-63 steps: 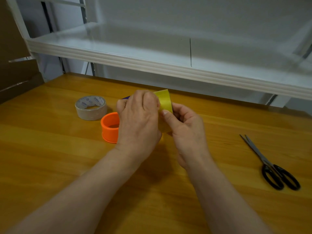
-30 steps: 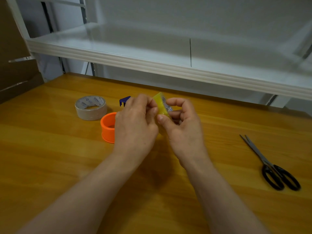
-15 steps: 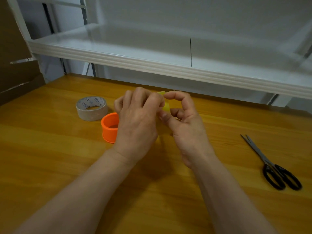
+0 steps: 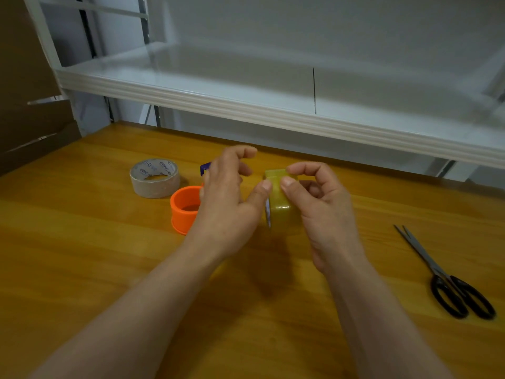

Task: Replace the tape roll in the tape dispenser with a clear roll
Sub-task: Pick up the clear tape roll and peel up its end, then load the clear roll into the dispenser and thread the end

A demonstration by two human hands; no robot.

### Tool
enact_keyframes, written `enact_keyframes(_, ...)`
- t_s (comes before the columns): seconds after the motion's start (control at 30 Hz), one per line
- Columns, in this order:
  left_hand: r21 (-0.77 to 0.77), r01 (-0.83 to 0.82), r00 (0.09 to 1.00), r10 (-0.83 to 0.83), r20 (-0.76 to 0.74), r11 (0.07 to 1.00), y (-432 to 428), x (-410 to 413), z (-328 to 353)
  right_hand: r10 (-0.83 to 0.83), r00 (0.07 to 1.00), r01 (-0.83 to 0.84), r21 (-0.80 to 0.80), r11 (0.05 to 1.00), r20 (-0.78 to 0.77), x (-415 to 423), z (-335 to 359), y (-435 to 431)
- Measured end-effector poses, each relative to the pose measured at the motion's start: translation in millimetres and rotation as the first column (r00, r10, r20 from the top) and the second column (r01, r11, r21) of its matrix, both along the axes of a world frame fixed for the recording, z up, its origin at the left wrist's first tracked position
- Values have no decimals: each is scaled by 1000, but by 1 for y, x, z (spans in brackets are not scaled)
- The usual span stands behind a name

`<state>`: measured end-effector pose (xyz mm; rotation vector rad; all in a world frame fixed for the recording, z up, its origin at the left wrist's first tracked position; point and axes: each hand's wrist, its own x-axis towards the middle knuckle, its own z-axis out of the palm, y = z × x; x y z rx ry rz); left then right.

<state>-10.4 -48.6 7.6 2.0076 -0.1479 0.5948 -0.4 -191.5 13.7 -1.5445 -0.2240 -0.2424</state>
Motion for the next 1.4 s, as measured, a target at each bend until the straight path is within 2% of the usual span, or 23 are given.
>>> enact_keyframes(0.07,-247,160,967,-202,-154,956,-1,-1,3,0,1000,0,-7,1000,11,-1,0,0)
enact_keyframes(0.13,-449,249,912,-364,-190,858,-1,-2,4,10,999,-9,-41,999,34,-2,0,1)
enact_keyframes(0.2,-503,280,895,-412,-171,818,-1,-3,5,14,998,-9,-76,997,69,-3,-1,2)
enact_keyframes(0.37,-516,292,920,-384,-78,805,-1,-5,8,22,979,12,-167,986,202,-4,1,2)
enact_keyframes(0.53,-655,267,929,-370,-21,707,2,-5,14,65,966,-3,-239,971,252,-8,5,3)
enact_keyframes(0.67,-793,147,955,-292,-41,592,20,-2,26,-9,992,38,-235,971,124,2,-7,3)
enact_keyframes(0.77,-823,99,978,-208,-23,560,39,2,32,-39,998,23,-267,963,-53,13,-19,7)
enact_keyframes(1.03,-898,151,988,-76,131,413,64,2,42,-25,957,-111,-444,889,-289,37,-13,50)
enact_keyframes(1.17,-900,159,985,0,173,406,70,4,41,-80,914,-143,-501,854,-397,50,-7,81)
enact_keyframes(1.4,-901,148,989,-45,142,408,69,12,35,-97,886,-221,-596,772,-454,59,-8,112)
